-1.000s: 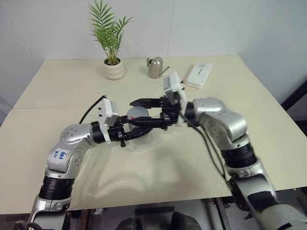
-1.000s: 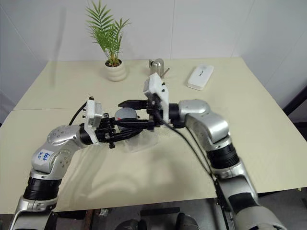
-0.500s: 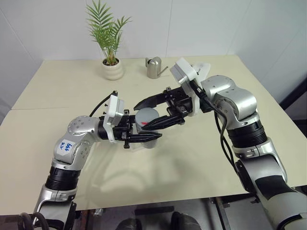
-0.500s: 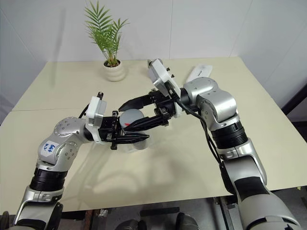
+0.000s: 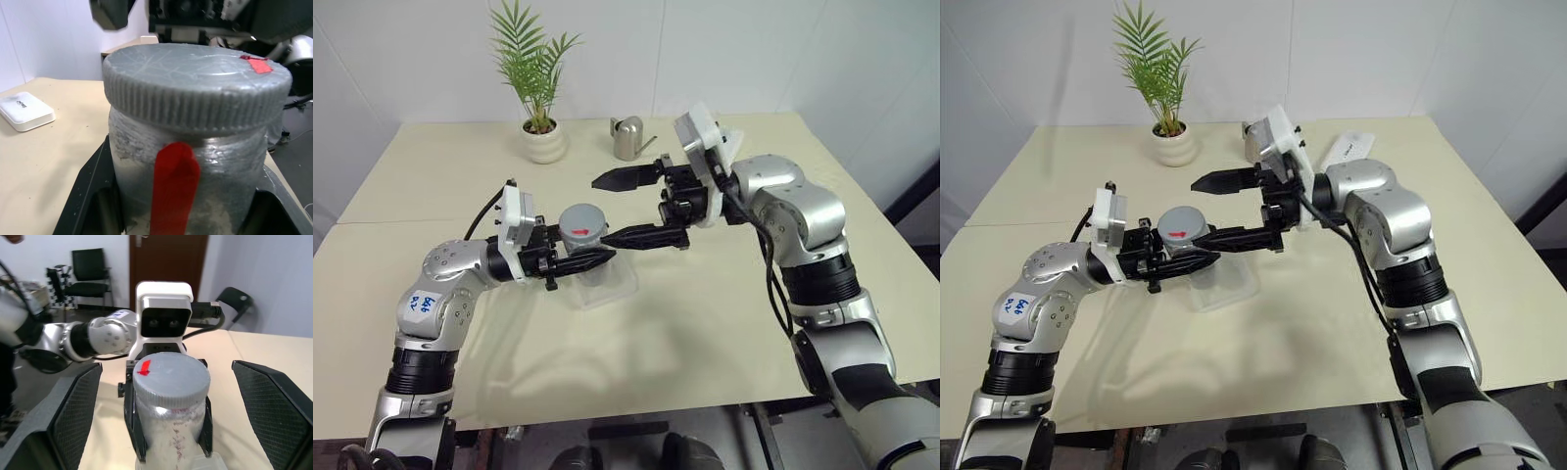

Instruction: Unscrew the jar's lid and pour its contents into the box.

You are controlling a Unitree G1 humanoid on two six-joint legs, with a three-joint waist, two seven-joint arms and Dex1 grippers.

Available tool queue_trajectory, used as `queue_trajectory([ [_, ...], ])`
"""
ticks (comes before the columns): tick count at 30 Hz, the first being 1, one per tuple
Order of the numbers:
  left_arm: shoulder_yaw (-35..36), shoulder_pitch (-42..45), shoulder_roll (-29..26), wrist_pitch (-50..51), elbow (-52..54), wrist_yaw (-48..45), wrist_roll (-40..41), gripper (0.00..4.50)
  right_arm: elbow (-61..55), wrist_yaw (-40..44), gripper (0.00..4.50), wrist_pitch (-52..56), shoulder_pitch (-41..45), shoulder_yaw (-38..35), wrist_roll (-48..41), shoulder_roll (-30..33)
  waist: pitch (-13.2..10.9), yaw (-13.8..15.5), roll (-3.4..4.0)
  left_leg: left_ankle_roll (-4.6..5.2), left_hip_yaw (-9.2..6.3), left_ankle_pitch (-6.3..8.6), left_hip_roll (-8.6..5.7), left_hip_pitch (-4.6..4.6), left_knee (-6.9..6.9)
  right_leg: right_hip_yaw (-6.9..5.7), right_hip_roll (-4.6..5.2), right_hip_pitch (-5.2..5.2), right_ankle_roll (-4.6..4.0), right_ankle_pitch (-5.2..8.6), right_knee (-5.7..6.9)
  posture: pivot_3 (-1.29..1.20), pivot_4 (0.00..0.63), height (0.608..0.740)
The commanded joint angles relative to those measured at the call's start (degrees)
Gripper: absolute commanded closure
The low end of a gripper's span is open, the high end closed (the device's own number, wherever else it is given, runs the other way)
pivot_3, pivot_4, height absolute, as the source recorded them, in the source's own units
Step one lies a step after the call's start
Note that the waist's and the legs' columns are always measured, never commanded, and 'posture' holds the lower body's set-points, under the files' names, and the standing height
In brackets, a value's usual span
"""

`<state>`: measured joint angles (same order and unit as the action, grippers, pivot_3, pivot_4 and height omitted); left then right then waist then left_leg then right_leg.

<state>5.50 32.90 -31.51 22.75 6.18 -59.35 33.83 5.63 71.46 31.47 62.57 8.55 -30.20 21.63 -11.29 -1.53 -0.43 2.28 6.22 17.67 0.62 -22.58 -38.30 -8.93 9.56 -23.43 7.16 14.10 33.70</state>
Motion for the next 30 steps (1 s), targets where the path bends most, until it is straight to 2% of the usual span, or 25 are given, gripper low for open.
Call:
queue_trajectory([
  [1,0.2,0.8,1.3,1.5,1.6,2.6,1.3,2.53,-6.0,-5.3,0.03,1.6,-1.3,0.6,-0.1,-2.7,0.0,0.0,0.0,-0.01,0.0,0.0,0.0,0.0,0.0,0.0,0.0,0.0,0.0,0.0,0.01,0.0,0.15,0.74],
  [7,-0.4,0.8,1.7,2.0,2.0,2.4,1.1,2.53,-5.9,-10.9,0.03,1.3,-2.3,2.2,2.4,-6.0,0.0,-0.1,0.0,-0.02,0.01,-0.01,0.0,0.01,-0.02,0.01,0.0,-0.01,0.0,0.0,0.05,0.0,0.15,0.74],
  [15,-0.6,0.6,1.3,2.1,2.4,1.7,1.4,2.53,-0.2,-11.9,0.03,-1.4,-0.7,1.6,5.3,-7.0,0.0,-0.1,0.0,-0.02,0.01,-0.01,-0.01,0.01,-0.01,0.02,0.0,-0.01,-0.01,0.0,0.05,0.0,0.15,0.74],
  [24,-0.6,0.0,1.0,1.5,2.7,1.3,1.3,2.53,4.9,-8.3,0.03,-4.5,0.4,-2.1,5.3,-1.7,0.0,0.0,0.0,-0.01,0.01,-0.01,-0.01,0.0,-0.02,0.01,-0.01,-0.03,-0.01,0.0,0.05,0.0,0.15,0.74],
  [30,-0.5,-1.2,0.9,1.3,3.8,1.5,1.5,2.53,4.2,-3.4,0.03,-6.8,-3.3,-3.8,4.1,4.8,0.0,0.1,-0.01,-0.01,0.0,-0.01,0.0,0.0,-0.01,0.0,-0.01,-0.02,-0.01,0.0,0.04,0.0,0.15,0.74],
])
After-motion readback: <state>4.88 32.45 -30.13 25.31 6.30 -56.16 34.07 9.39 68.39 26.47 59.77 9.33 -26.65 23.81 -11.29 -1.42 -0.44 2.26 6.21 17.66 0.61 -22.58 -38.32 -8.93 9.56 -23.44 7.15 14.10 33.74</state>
